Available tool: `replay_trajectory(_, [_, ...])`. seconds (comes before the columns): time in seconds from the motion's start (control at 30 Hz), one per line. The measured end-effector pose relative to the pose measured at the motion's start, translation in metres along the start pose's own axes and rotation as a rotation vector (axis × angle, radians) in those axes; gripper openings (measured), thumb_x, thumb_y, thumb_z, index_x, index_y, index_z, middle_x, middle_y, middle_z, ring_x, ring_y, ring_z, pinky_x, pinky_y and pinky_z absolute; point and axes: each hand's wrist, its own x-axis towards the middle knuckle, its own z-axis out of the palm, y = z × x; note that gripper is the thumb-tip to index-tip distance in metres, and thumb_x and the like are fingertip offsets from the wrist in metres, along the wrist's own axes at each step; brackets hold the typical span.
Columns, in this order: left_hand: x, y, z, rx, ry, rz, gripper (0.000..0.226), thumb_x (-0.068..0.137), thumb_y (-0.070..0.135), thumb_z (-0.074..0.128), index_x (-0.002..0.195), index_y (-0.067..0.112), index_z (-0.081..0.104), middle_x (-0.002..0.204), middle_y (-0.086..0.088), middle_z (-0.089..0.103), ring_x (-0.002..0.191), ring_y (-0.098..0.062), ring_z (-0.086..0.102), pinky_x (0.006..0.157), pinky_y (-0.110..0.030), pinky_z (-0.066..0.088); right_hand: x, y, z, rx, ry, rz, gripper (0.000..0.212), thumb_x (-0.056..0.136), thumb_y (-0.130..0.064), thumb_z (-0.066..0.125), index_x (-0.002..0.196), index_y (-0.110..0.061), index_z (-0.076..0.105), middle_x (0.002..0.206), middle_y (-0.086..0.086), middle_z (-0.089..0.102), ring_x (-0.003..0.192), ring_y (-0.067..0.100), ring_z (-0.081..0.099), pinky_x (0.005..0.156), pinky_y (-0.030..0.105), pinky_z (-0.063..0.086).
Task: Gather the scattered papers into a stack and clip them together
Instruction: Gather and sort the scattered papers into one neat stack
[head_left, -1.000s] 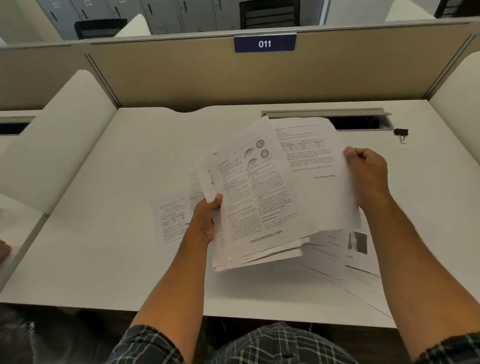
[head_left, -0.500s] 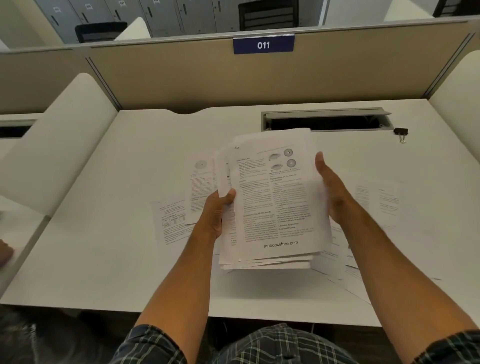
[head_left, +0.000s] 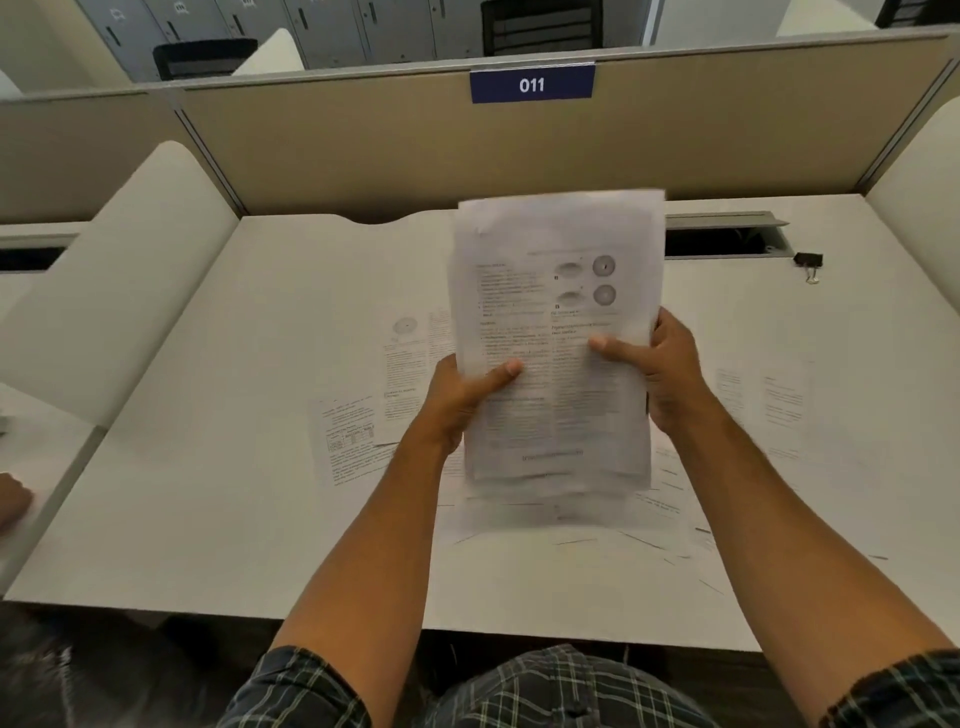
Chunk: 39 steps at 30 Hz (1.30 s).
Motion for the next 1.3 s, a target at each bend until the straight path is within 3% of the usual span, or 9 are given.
replay_trajectory(0.1, [0.005,0.008,0.001,-0.018,0.017,0.056,0.048,0.077,0.014,0.087,0.123,0.011,0.072,0.12,-0.009,0.075,0.113,-0.028,0.071,0.097,-0.051,0.057,0.001,-0.014,-0.002,-0.051,-0.024,-0.123,0.042,0.068,-0.005,0.089,0.106,-0.014,0.074,0.11,0.01,0.077,0.1,0.035,0.073,0.081,0.048,0.061])
replay_trajectory(0.23, [0.008,0.009,0.004,-0.011,-0.039,0.089,0.045,0.067,0.024,0.088,0.109,0.032,0.076,0.12,-0.009,0.072,0.115,-0.033,0.067,0.094,-0.054,0.058,0.004,-0.015,-0.012,-0.111,-0.145,-0.132,0.037,0.069,-0.013,0.086,0.101,-0.029,0.078,0.113,0.005,0.076,0.104,0.031,0.071,0.083,0.045,0.061])
replay_trajectory(0.37, [0.009,-0.011,0.001,0.061,-0.016,-0.003,0.063,0.058,0.036,0.093,0.117,0.026,0.072,0.119,-0.005,0.074,0.115,-0.029,0.068,0.098,-0.055,0.056,0.002,0.01,-0.025,-0.156,-0.127,-0.026,0.053,0.057,-0.019,0.096,0.106,-0.022,0.076,0.111,0.003,0.077,0.105,0.026,0.072,0.086,0.043,0.062])
replay_trajectory(0.57, [0.008,-0.023,0.004,0.123,-0.021,-0.043,0.044,0.073,0.019,0.091,0.112,0.028,0.073,0.115,0.0,0.075,0.112,-0.02,0.068,0.1,-0.051,0.056,-0.001,0.036,-0.028,-0.2,-0.115,0.054,0.043,0.068,-0.016,0.087,0.109,-0.018,0.076,0.109,0.003,0.078,0.101,0.023,0.073,0.092,0.05,0.06])
replay_trajectory(0.77, [0.013,-0.02,-0.001,0.098,-0.126,0.056,0.056,0.076,0.017,0.086,0.128,0.019,0.065,0.122,-0.011,0.069,0.119,-0.028,0.064,0.098,-0.047,0.058,0.001,0.032,-0.031,-0.126,-0.135,-0.05,0.051,0.066,0.0,0.089,0.11,-0.02,0.074,0.108,0.001,0.078,0.101,0.021,0.073,0.081,0.037,0.062])
replay_trajectory(0.9, [0.011,-0.034,-0.001,0.176,-0.088,-0.021,0.038,0.082,0.033,0.082,0.118,0.03,0.069,0.115,-0.002,0.073,0.113,-0.022,0.066,0.099,-0.043,0.057,-0.002,0.043,-0.035,-0.187,-0.181,-0.032,0.059,0.07,-0.005,0.089,0.125,-0.014,0.068,0.113,0.002,0.076,0.106,0.016,0.071,0.079,0.03,0.061])
replay_trajectory(1.0, [0.013,-0.034,0.004,0.197,-0.053,0.003,0.034,0.093,0.03,0.074,0.126,0.023,0.066,0.119,-0.002,0.071,0.112,-0.019,0.065,0.093,-0.03,0.057,0.0,0.041,-0.029,-0.293,-0.2,-0.022,0.035,0.084,-0.014,0.082,0.117,-0.024,0.072,0.108,-0.009,0.076,0.102,0.005,0.07,0.084,0.023,0.058])
replay_trajectory(1.2, [0.019,-0.027,0.005,0.124,0.009,-0.073,0.028,0.093,0.036,0.074,0.112,0.015,0.072,0.11,0.0,0.077,0.102,-0.018,0.075,0.086,-0.034,0.061,0.014,0.044,-0.025,-0.291,-0.012,0.044,0.029,0.079,-0.022,0.088,0.105,-0.019,0.076,0.102,0.0,0.078,0.093,0.023,0.076,0.081,0.038,0.063])
replay_trajectory(1.3, [0.025,-0.032,-0.007,0.266,0.219,-0.13,0.045,0.093,0.051,0.068,0.096,0.006,0.07,0.096,-0.008,0.073,0.089,-0.02,0.068,0.073,-0.03,0.055,0.013,0.056,-0.033,-0.344,0.006,0.114,0.044,0.077,-0.027,0.089,0.117,-0.016,0.073,0.105,0.0,0.079,0.091,0.021,0.077,0.083,0.042,0.063])
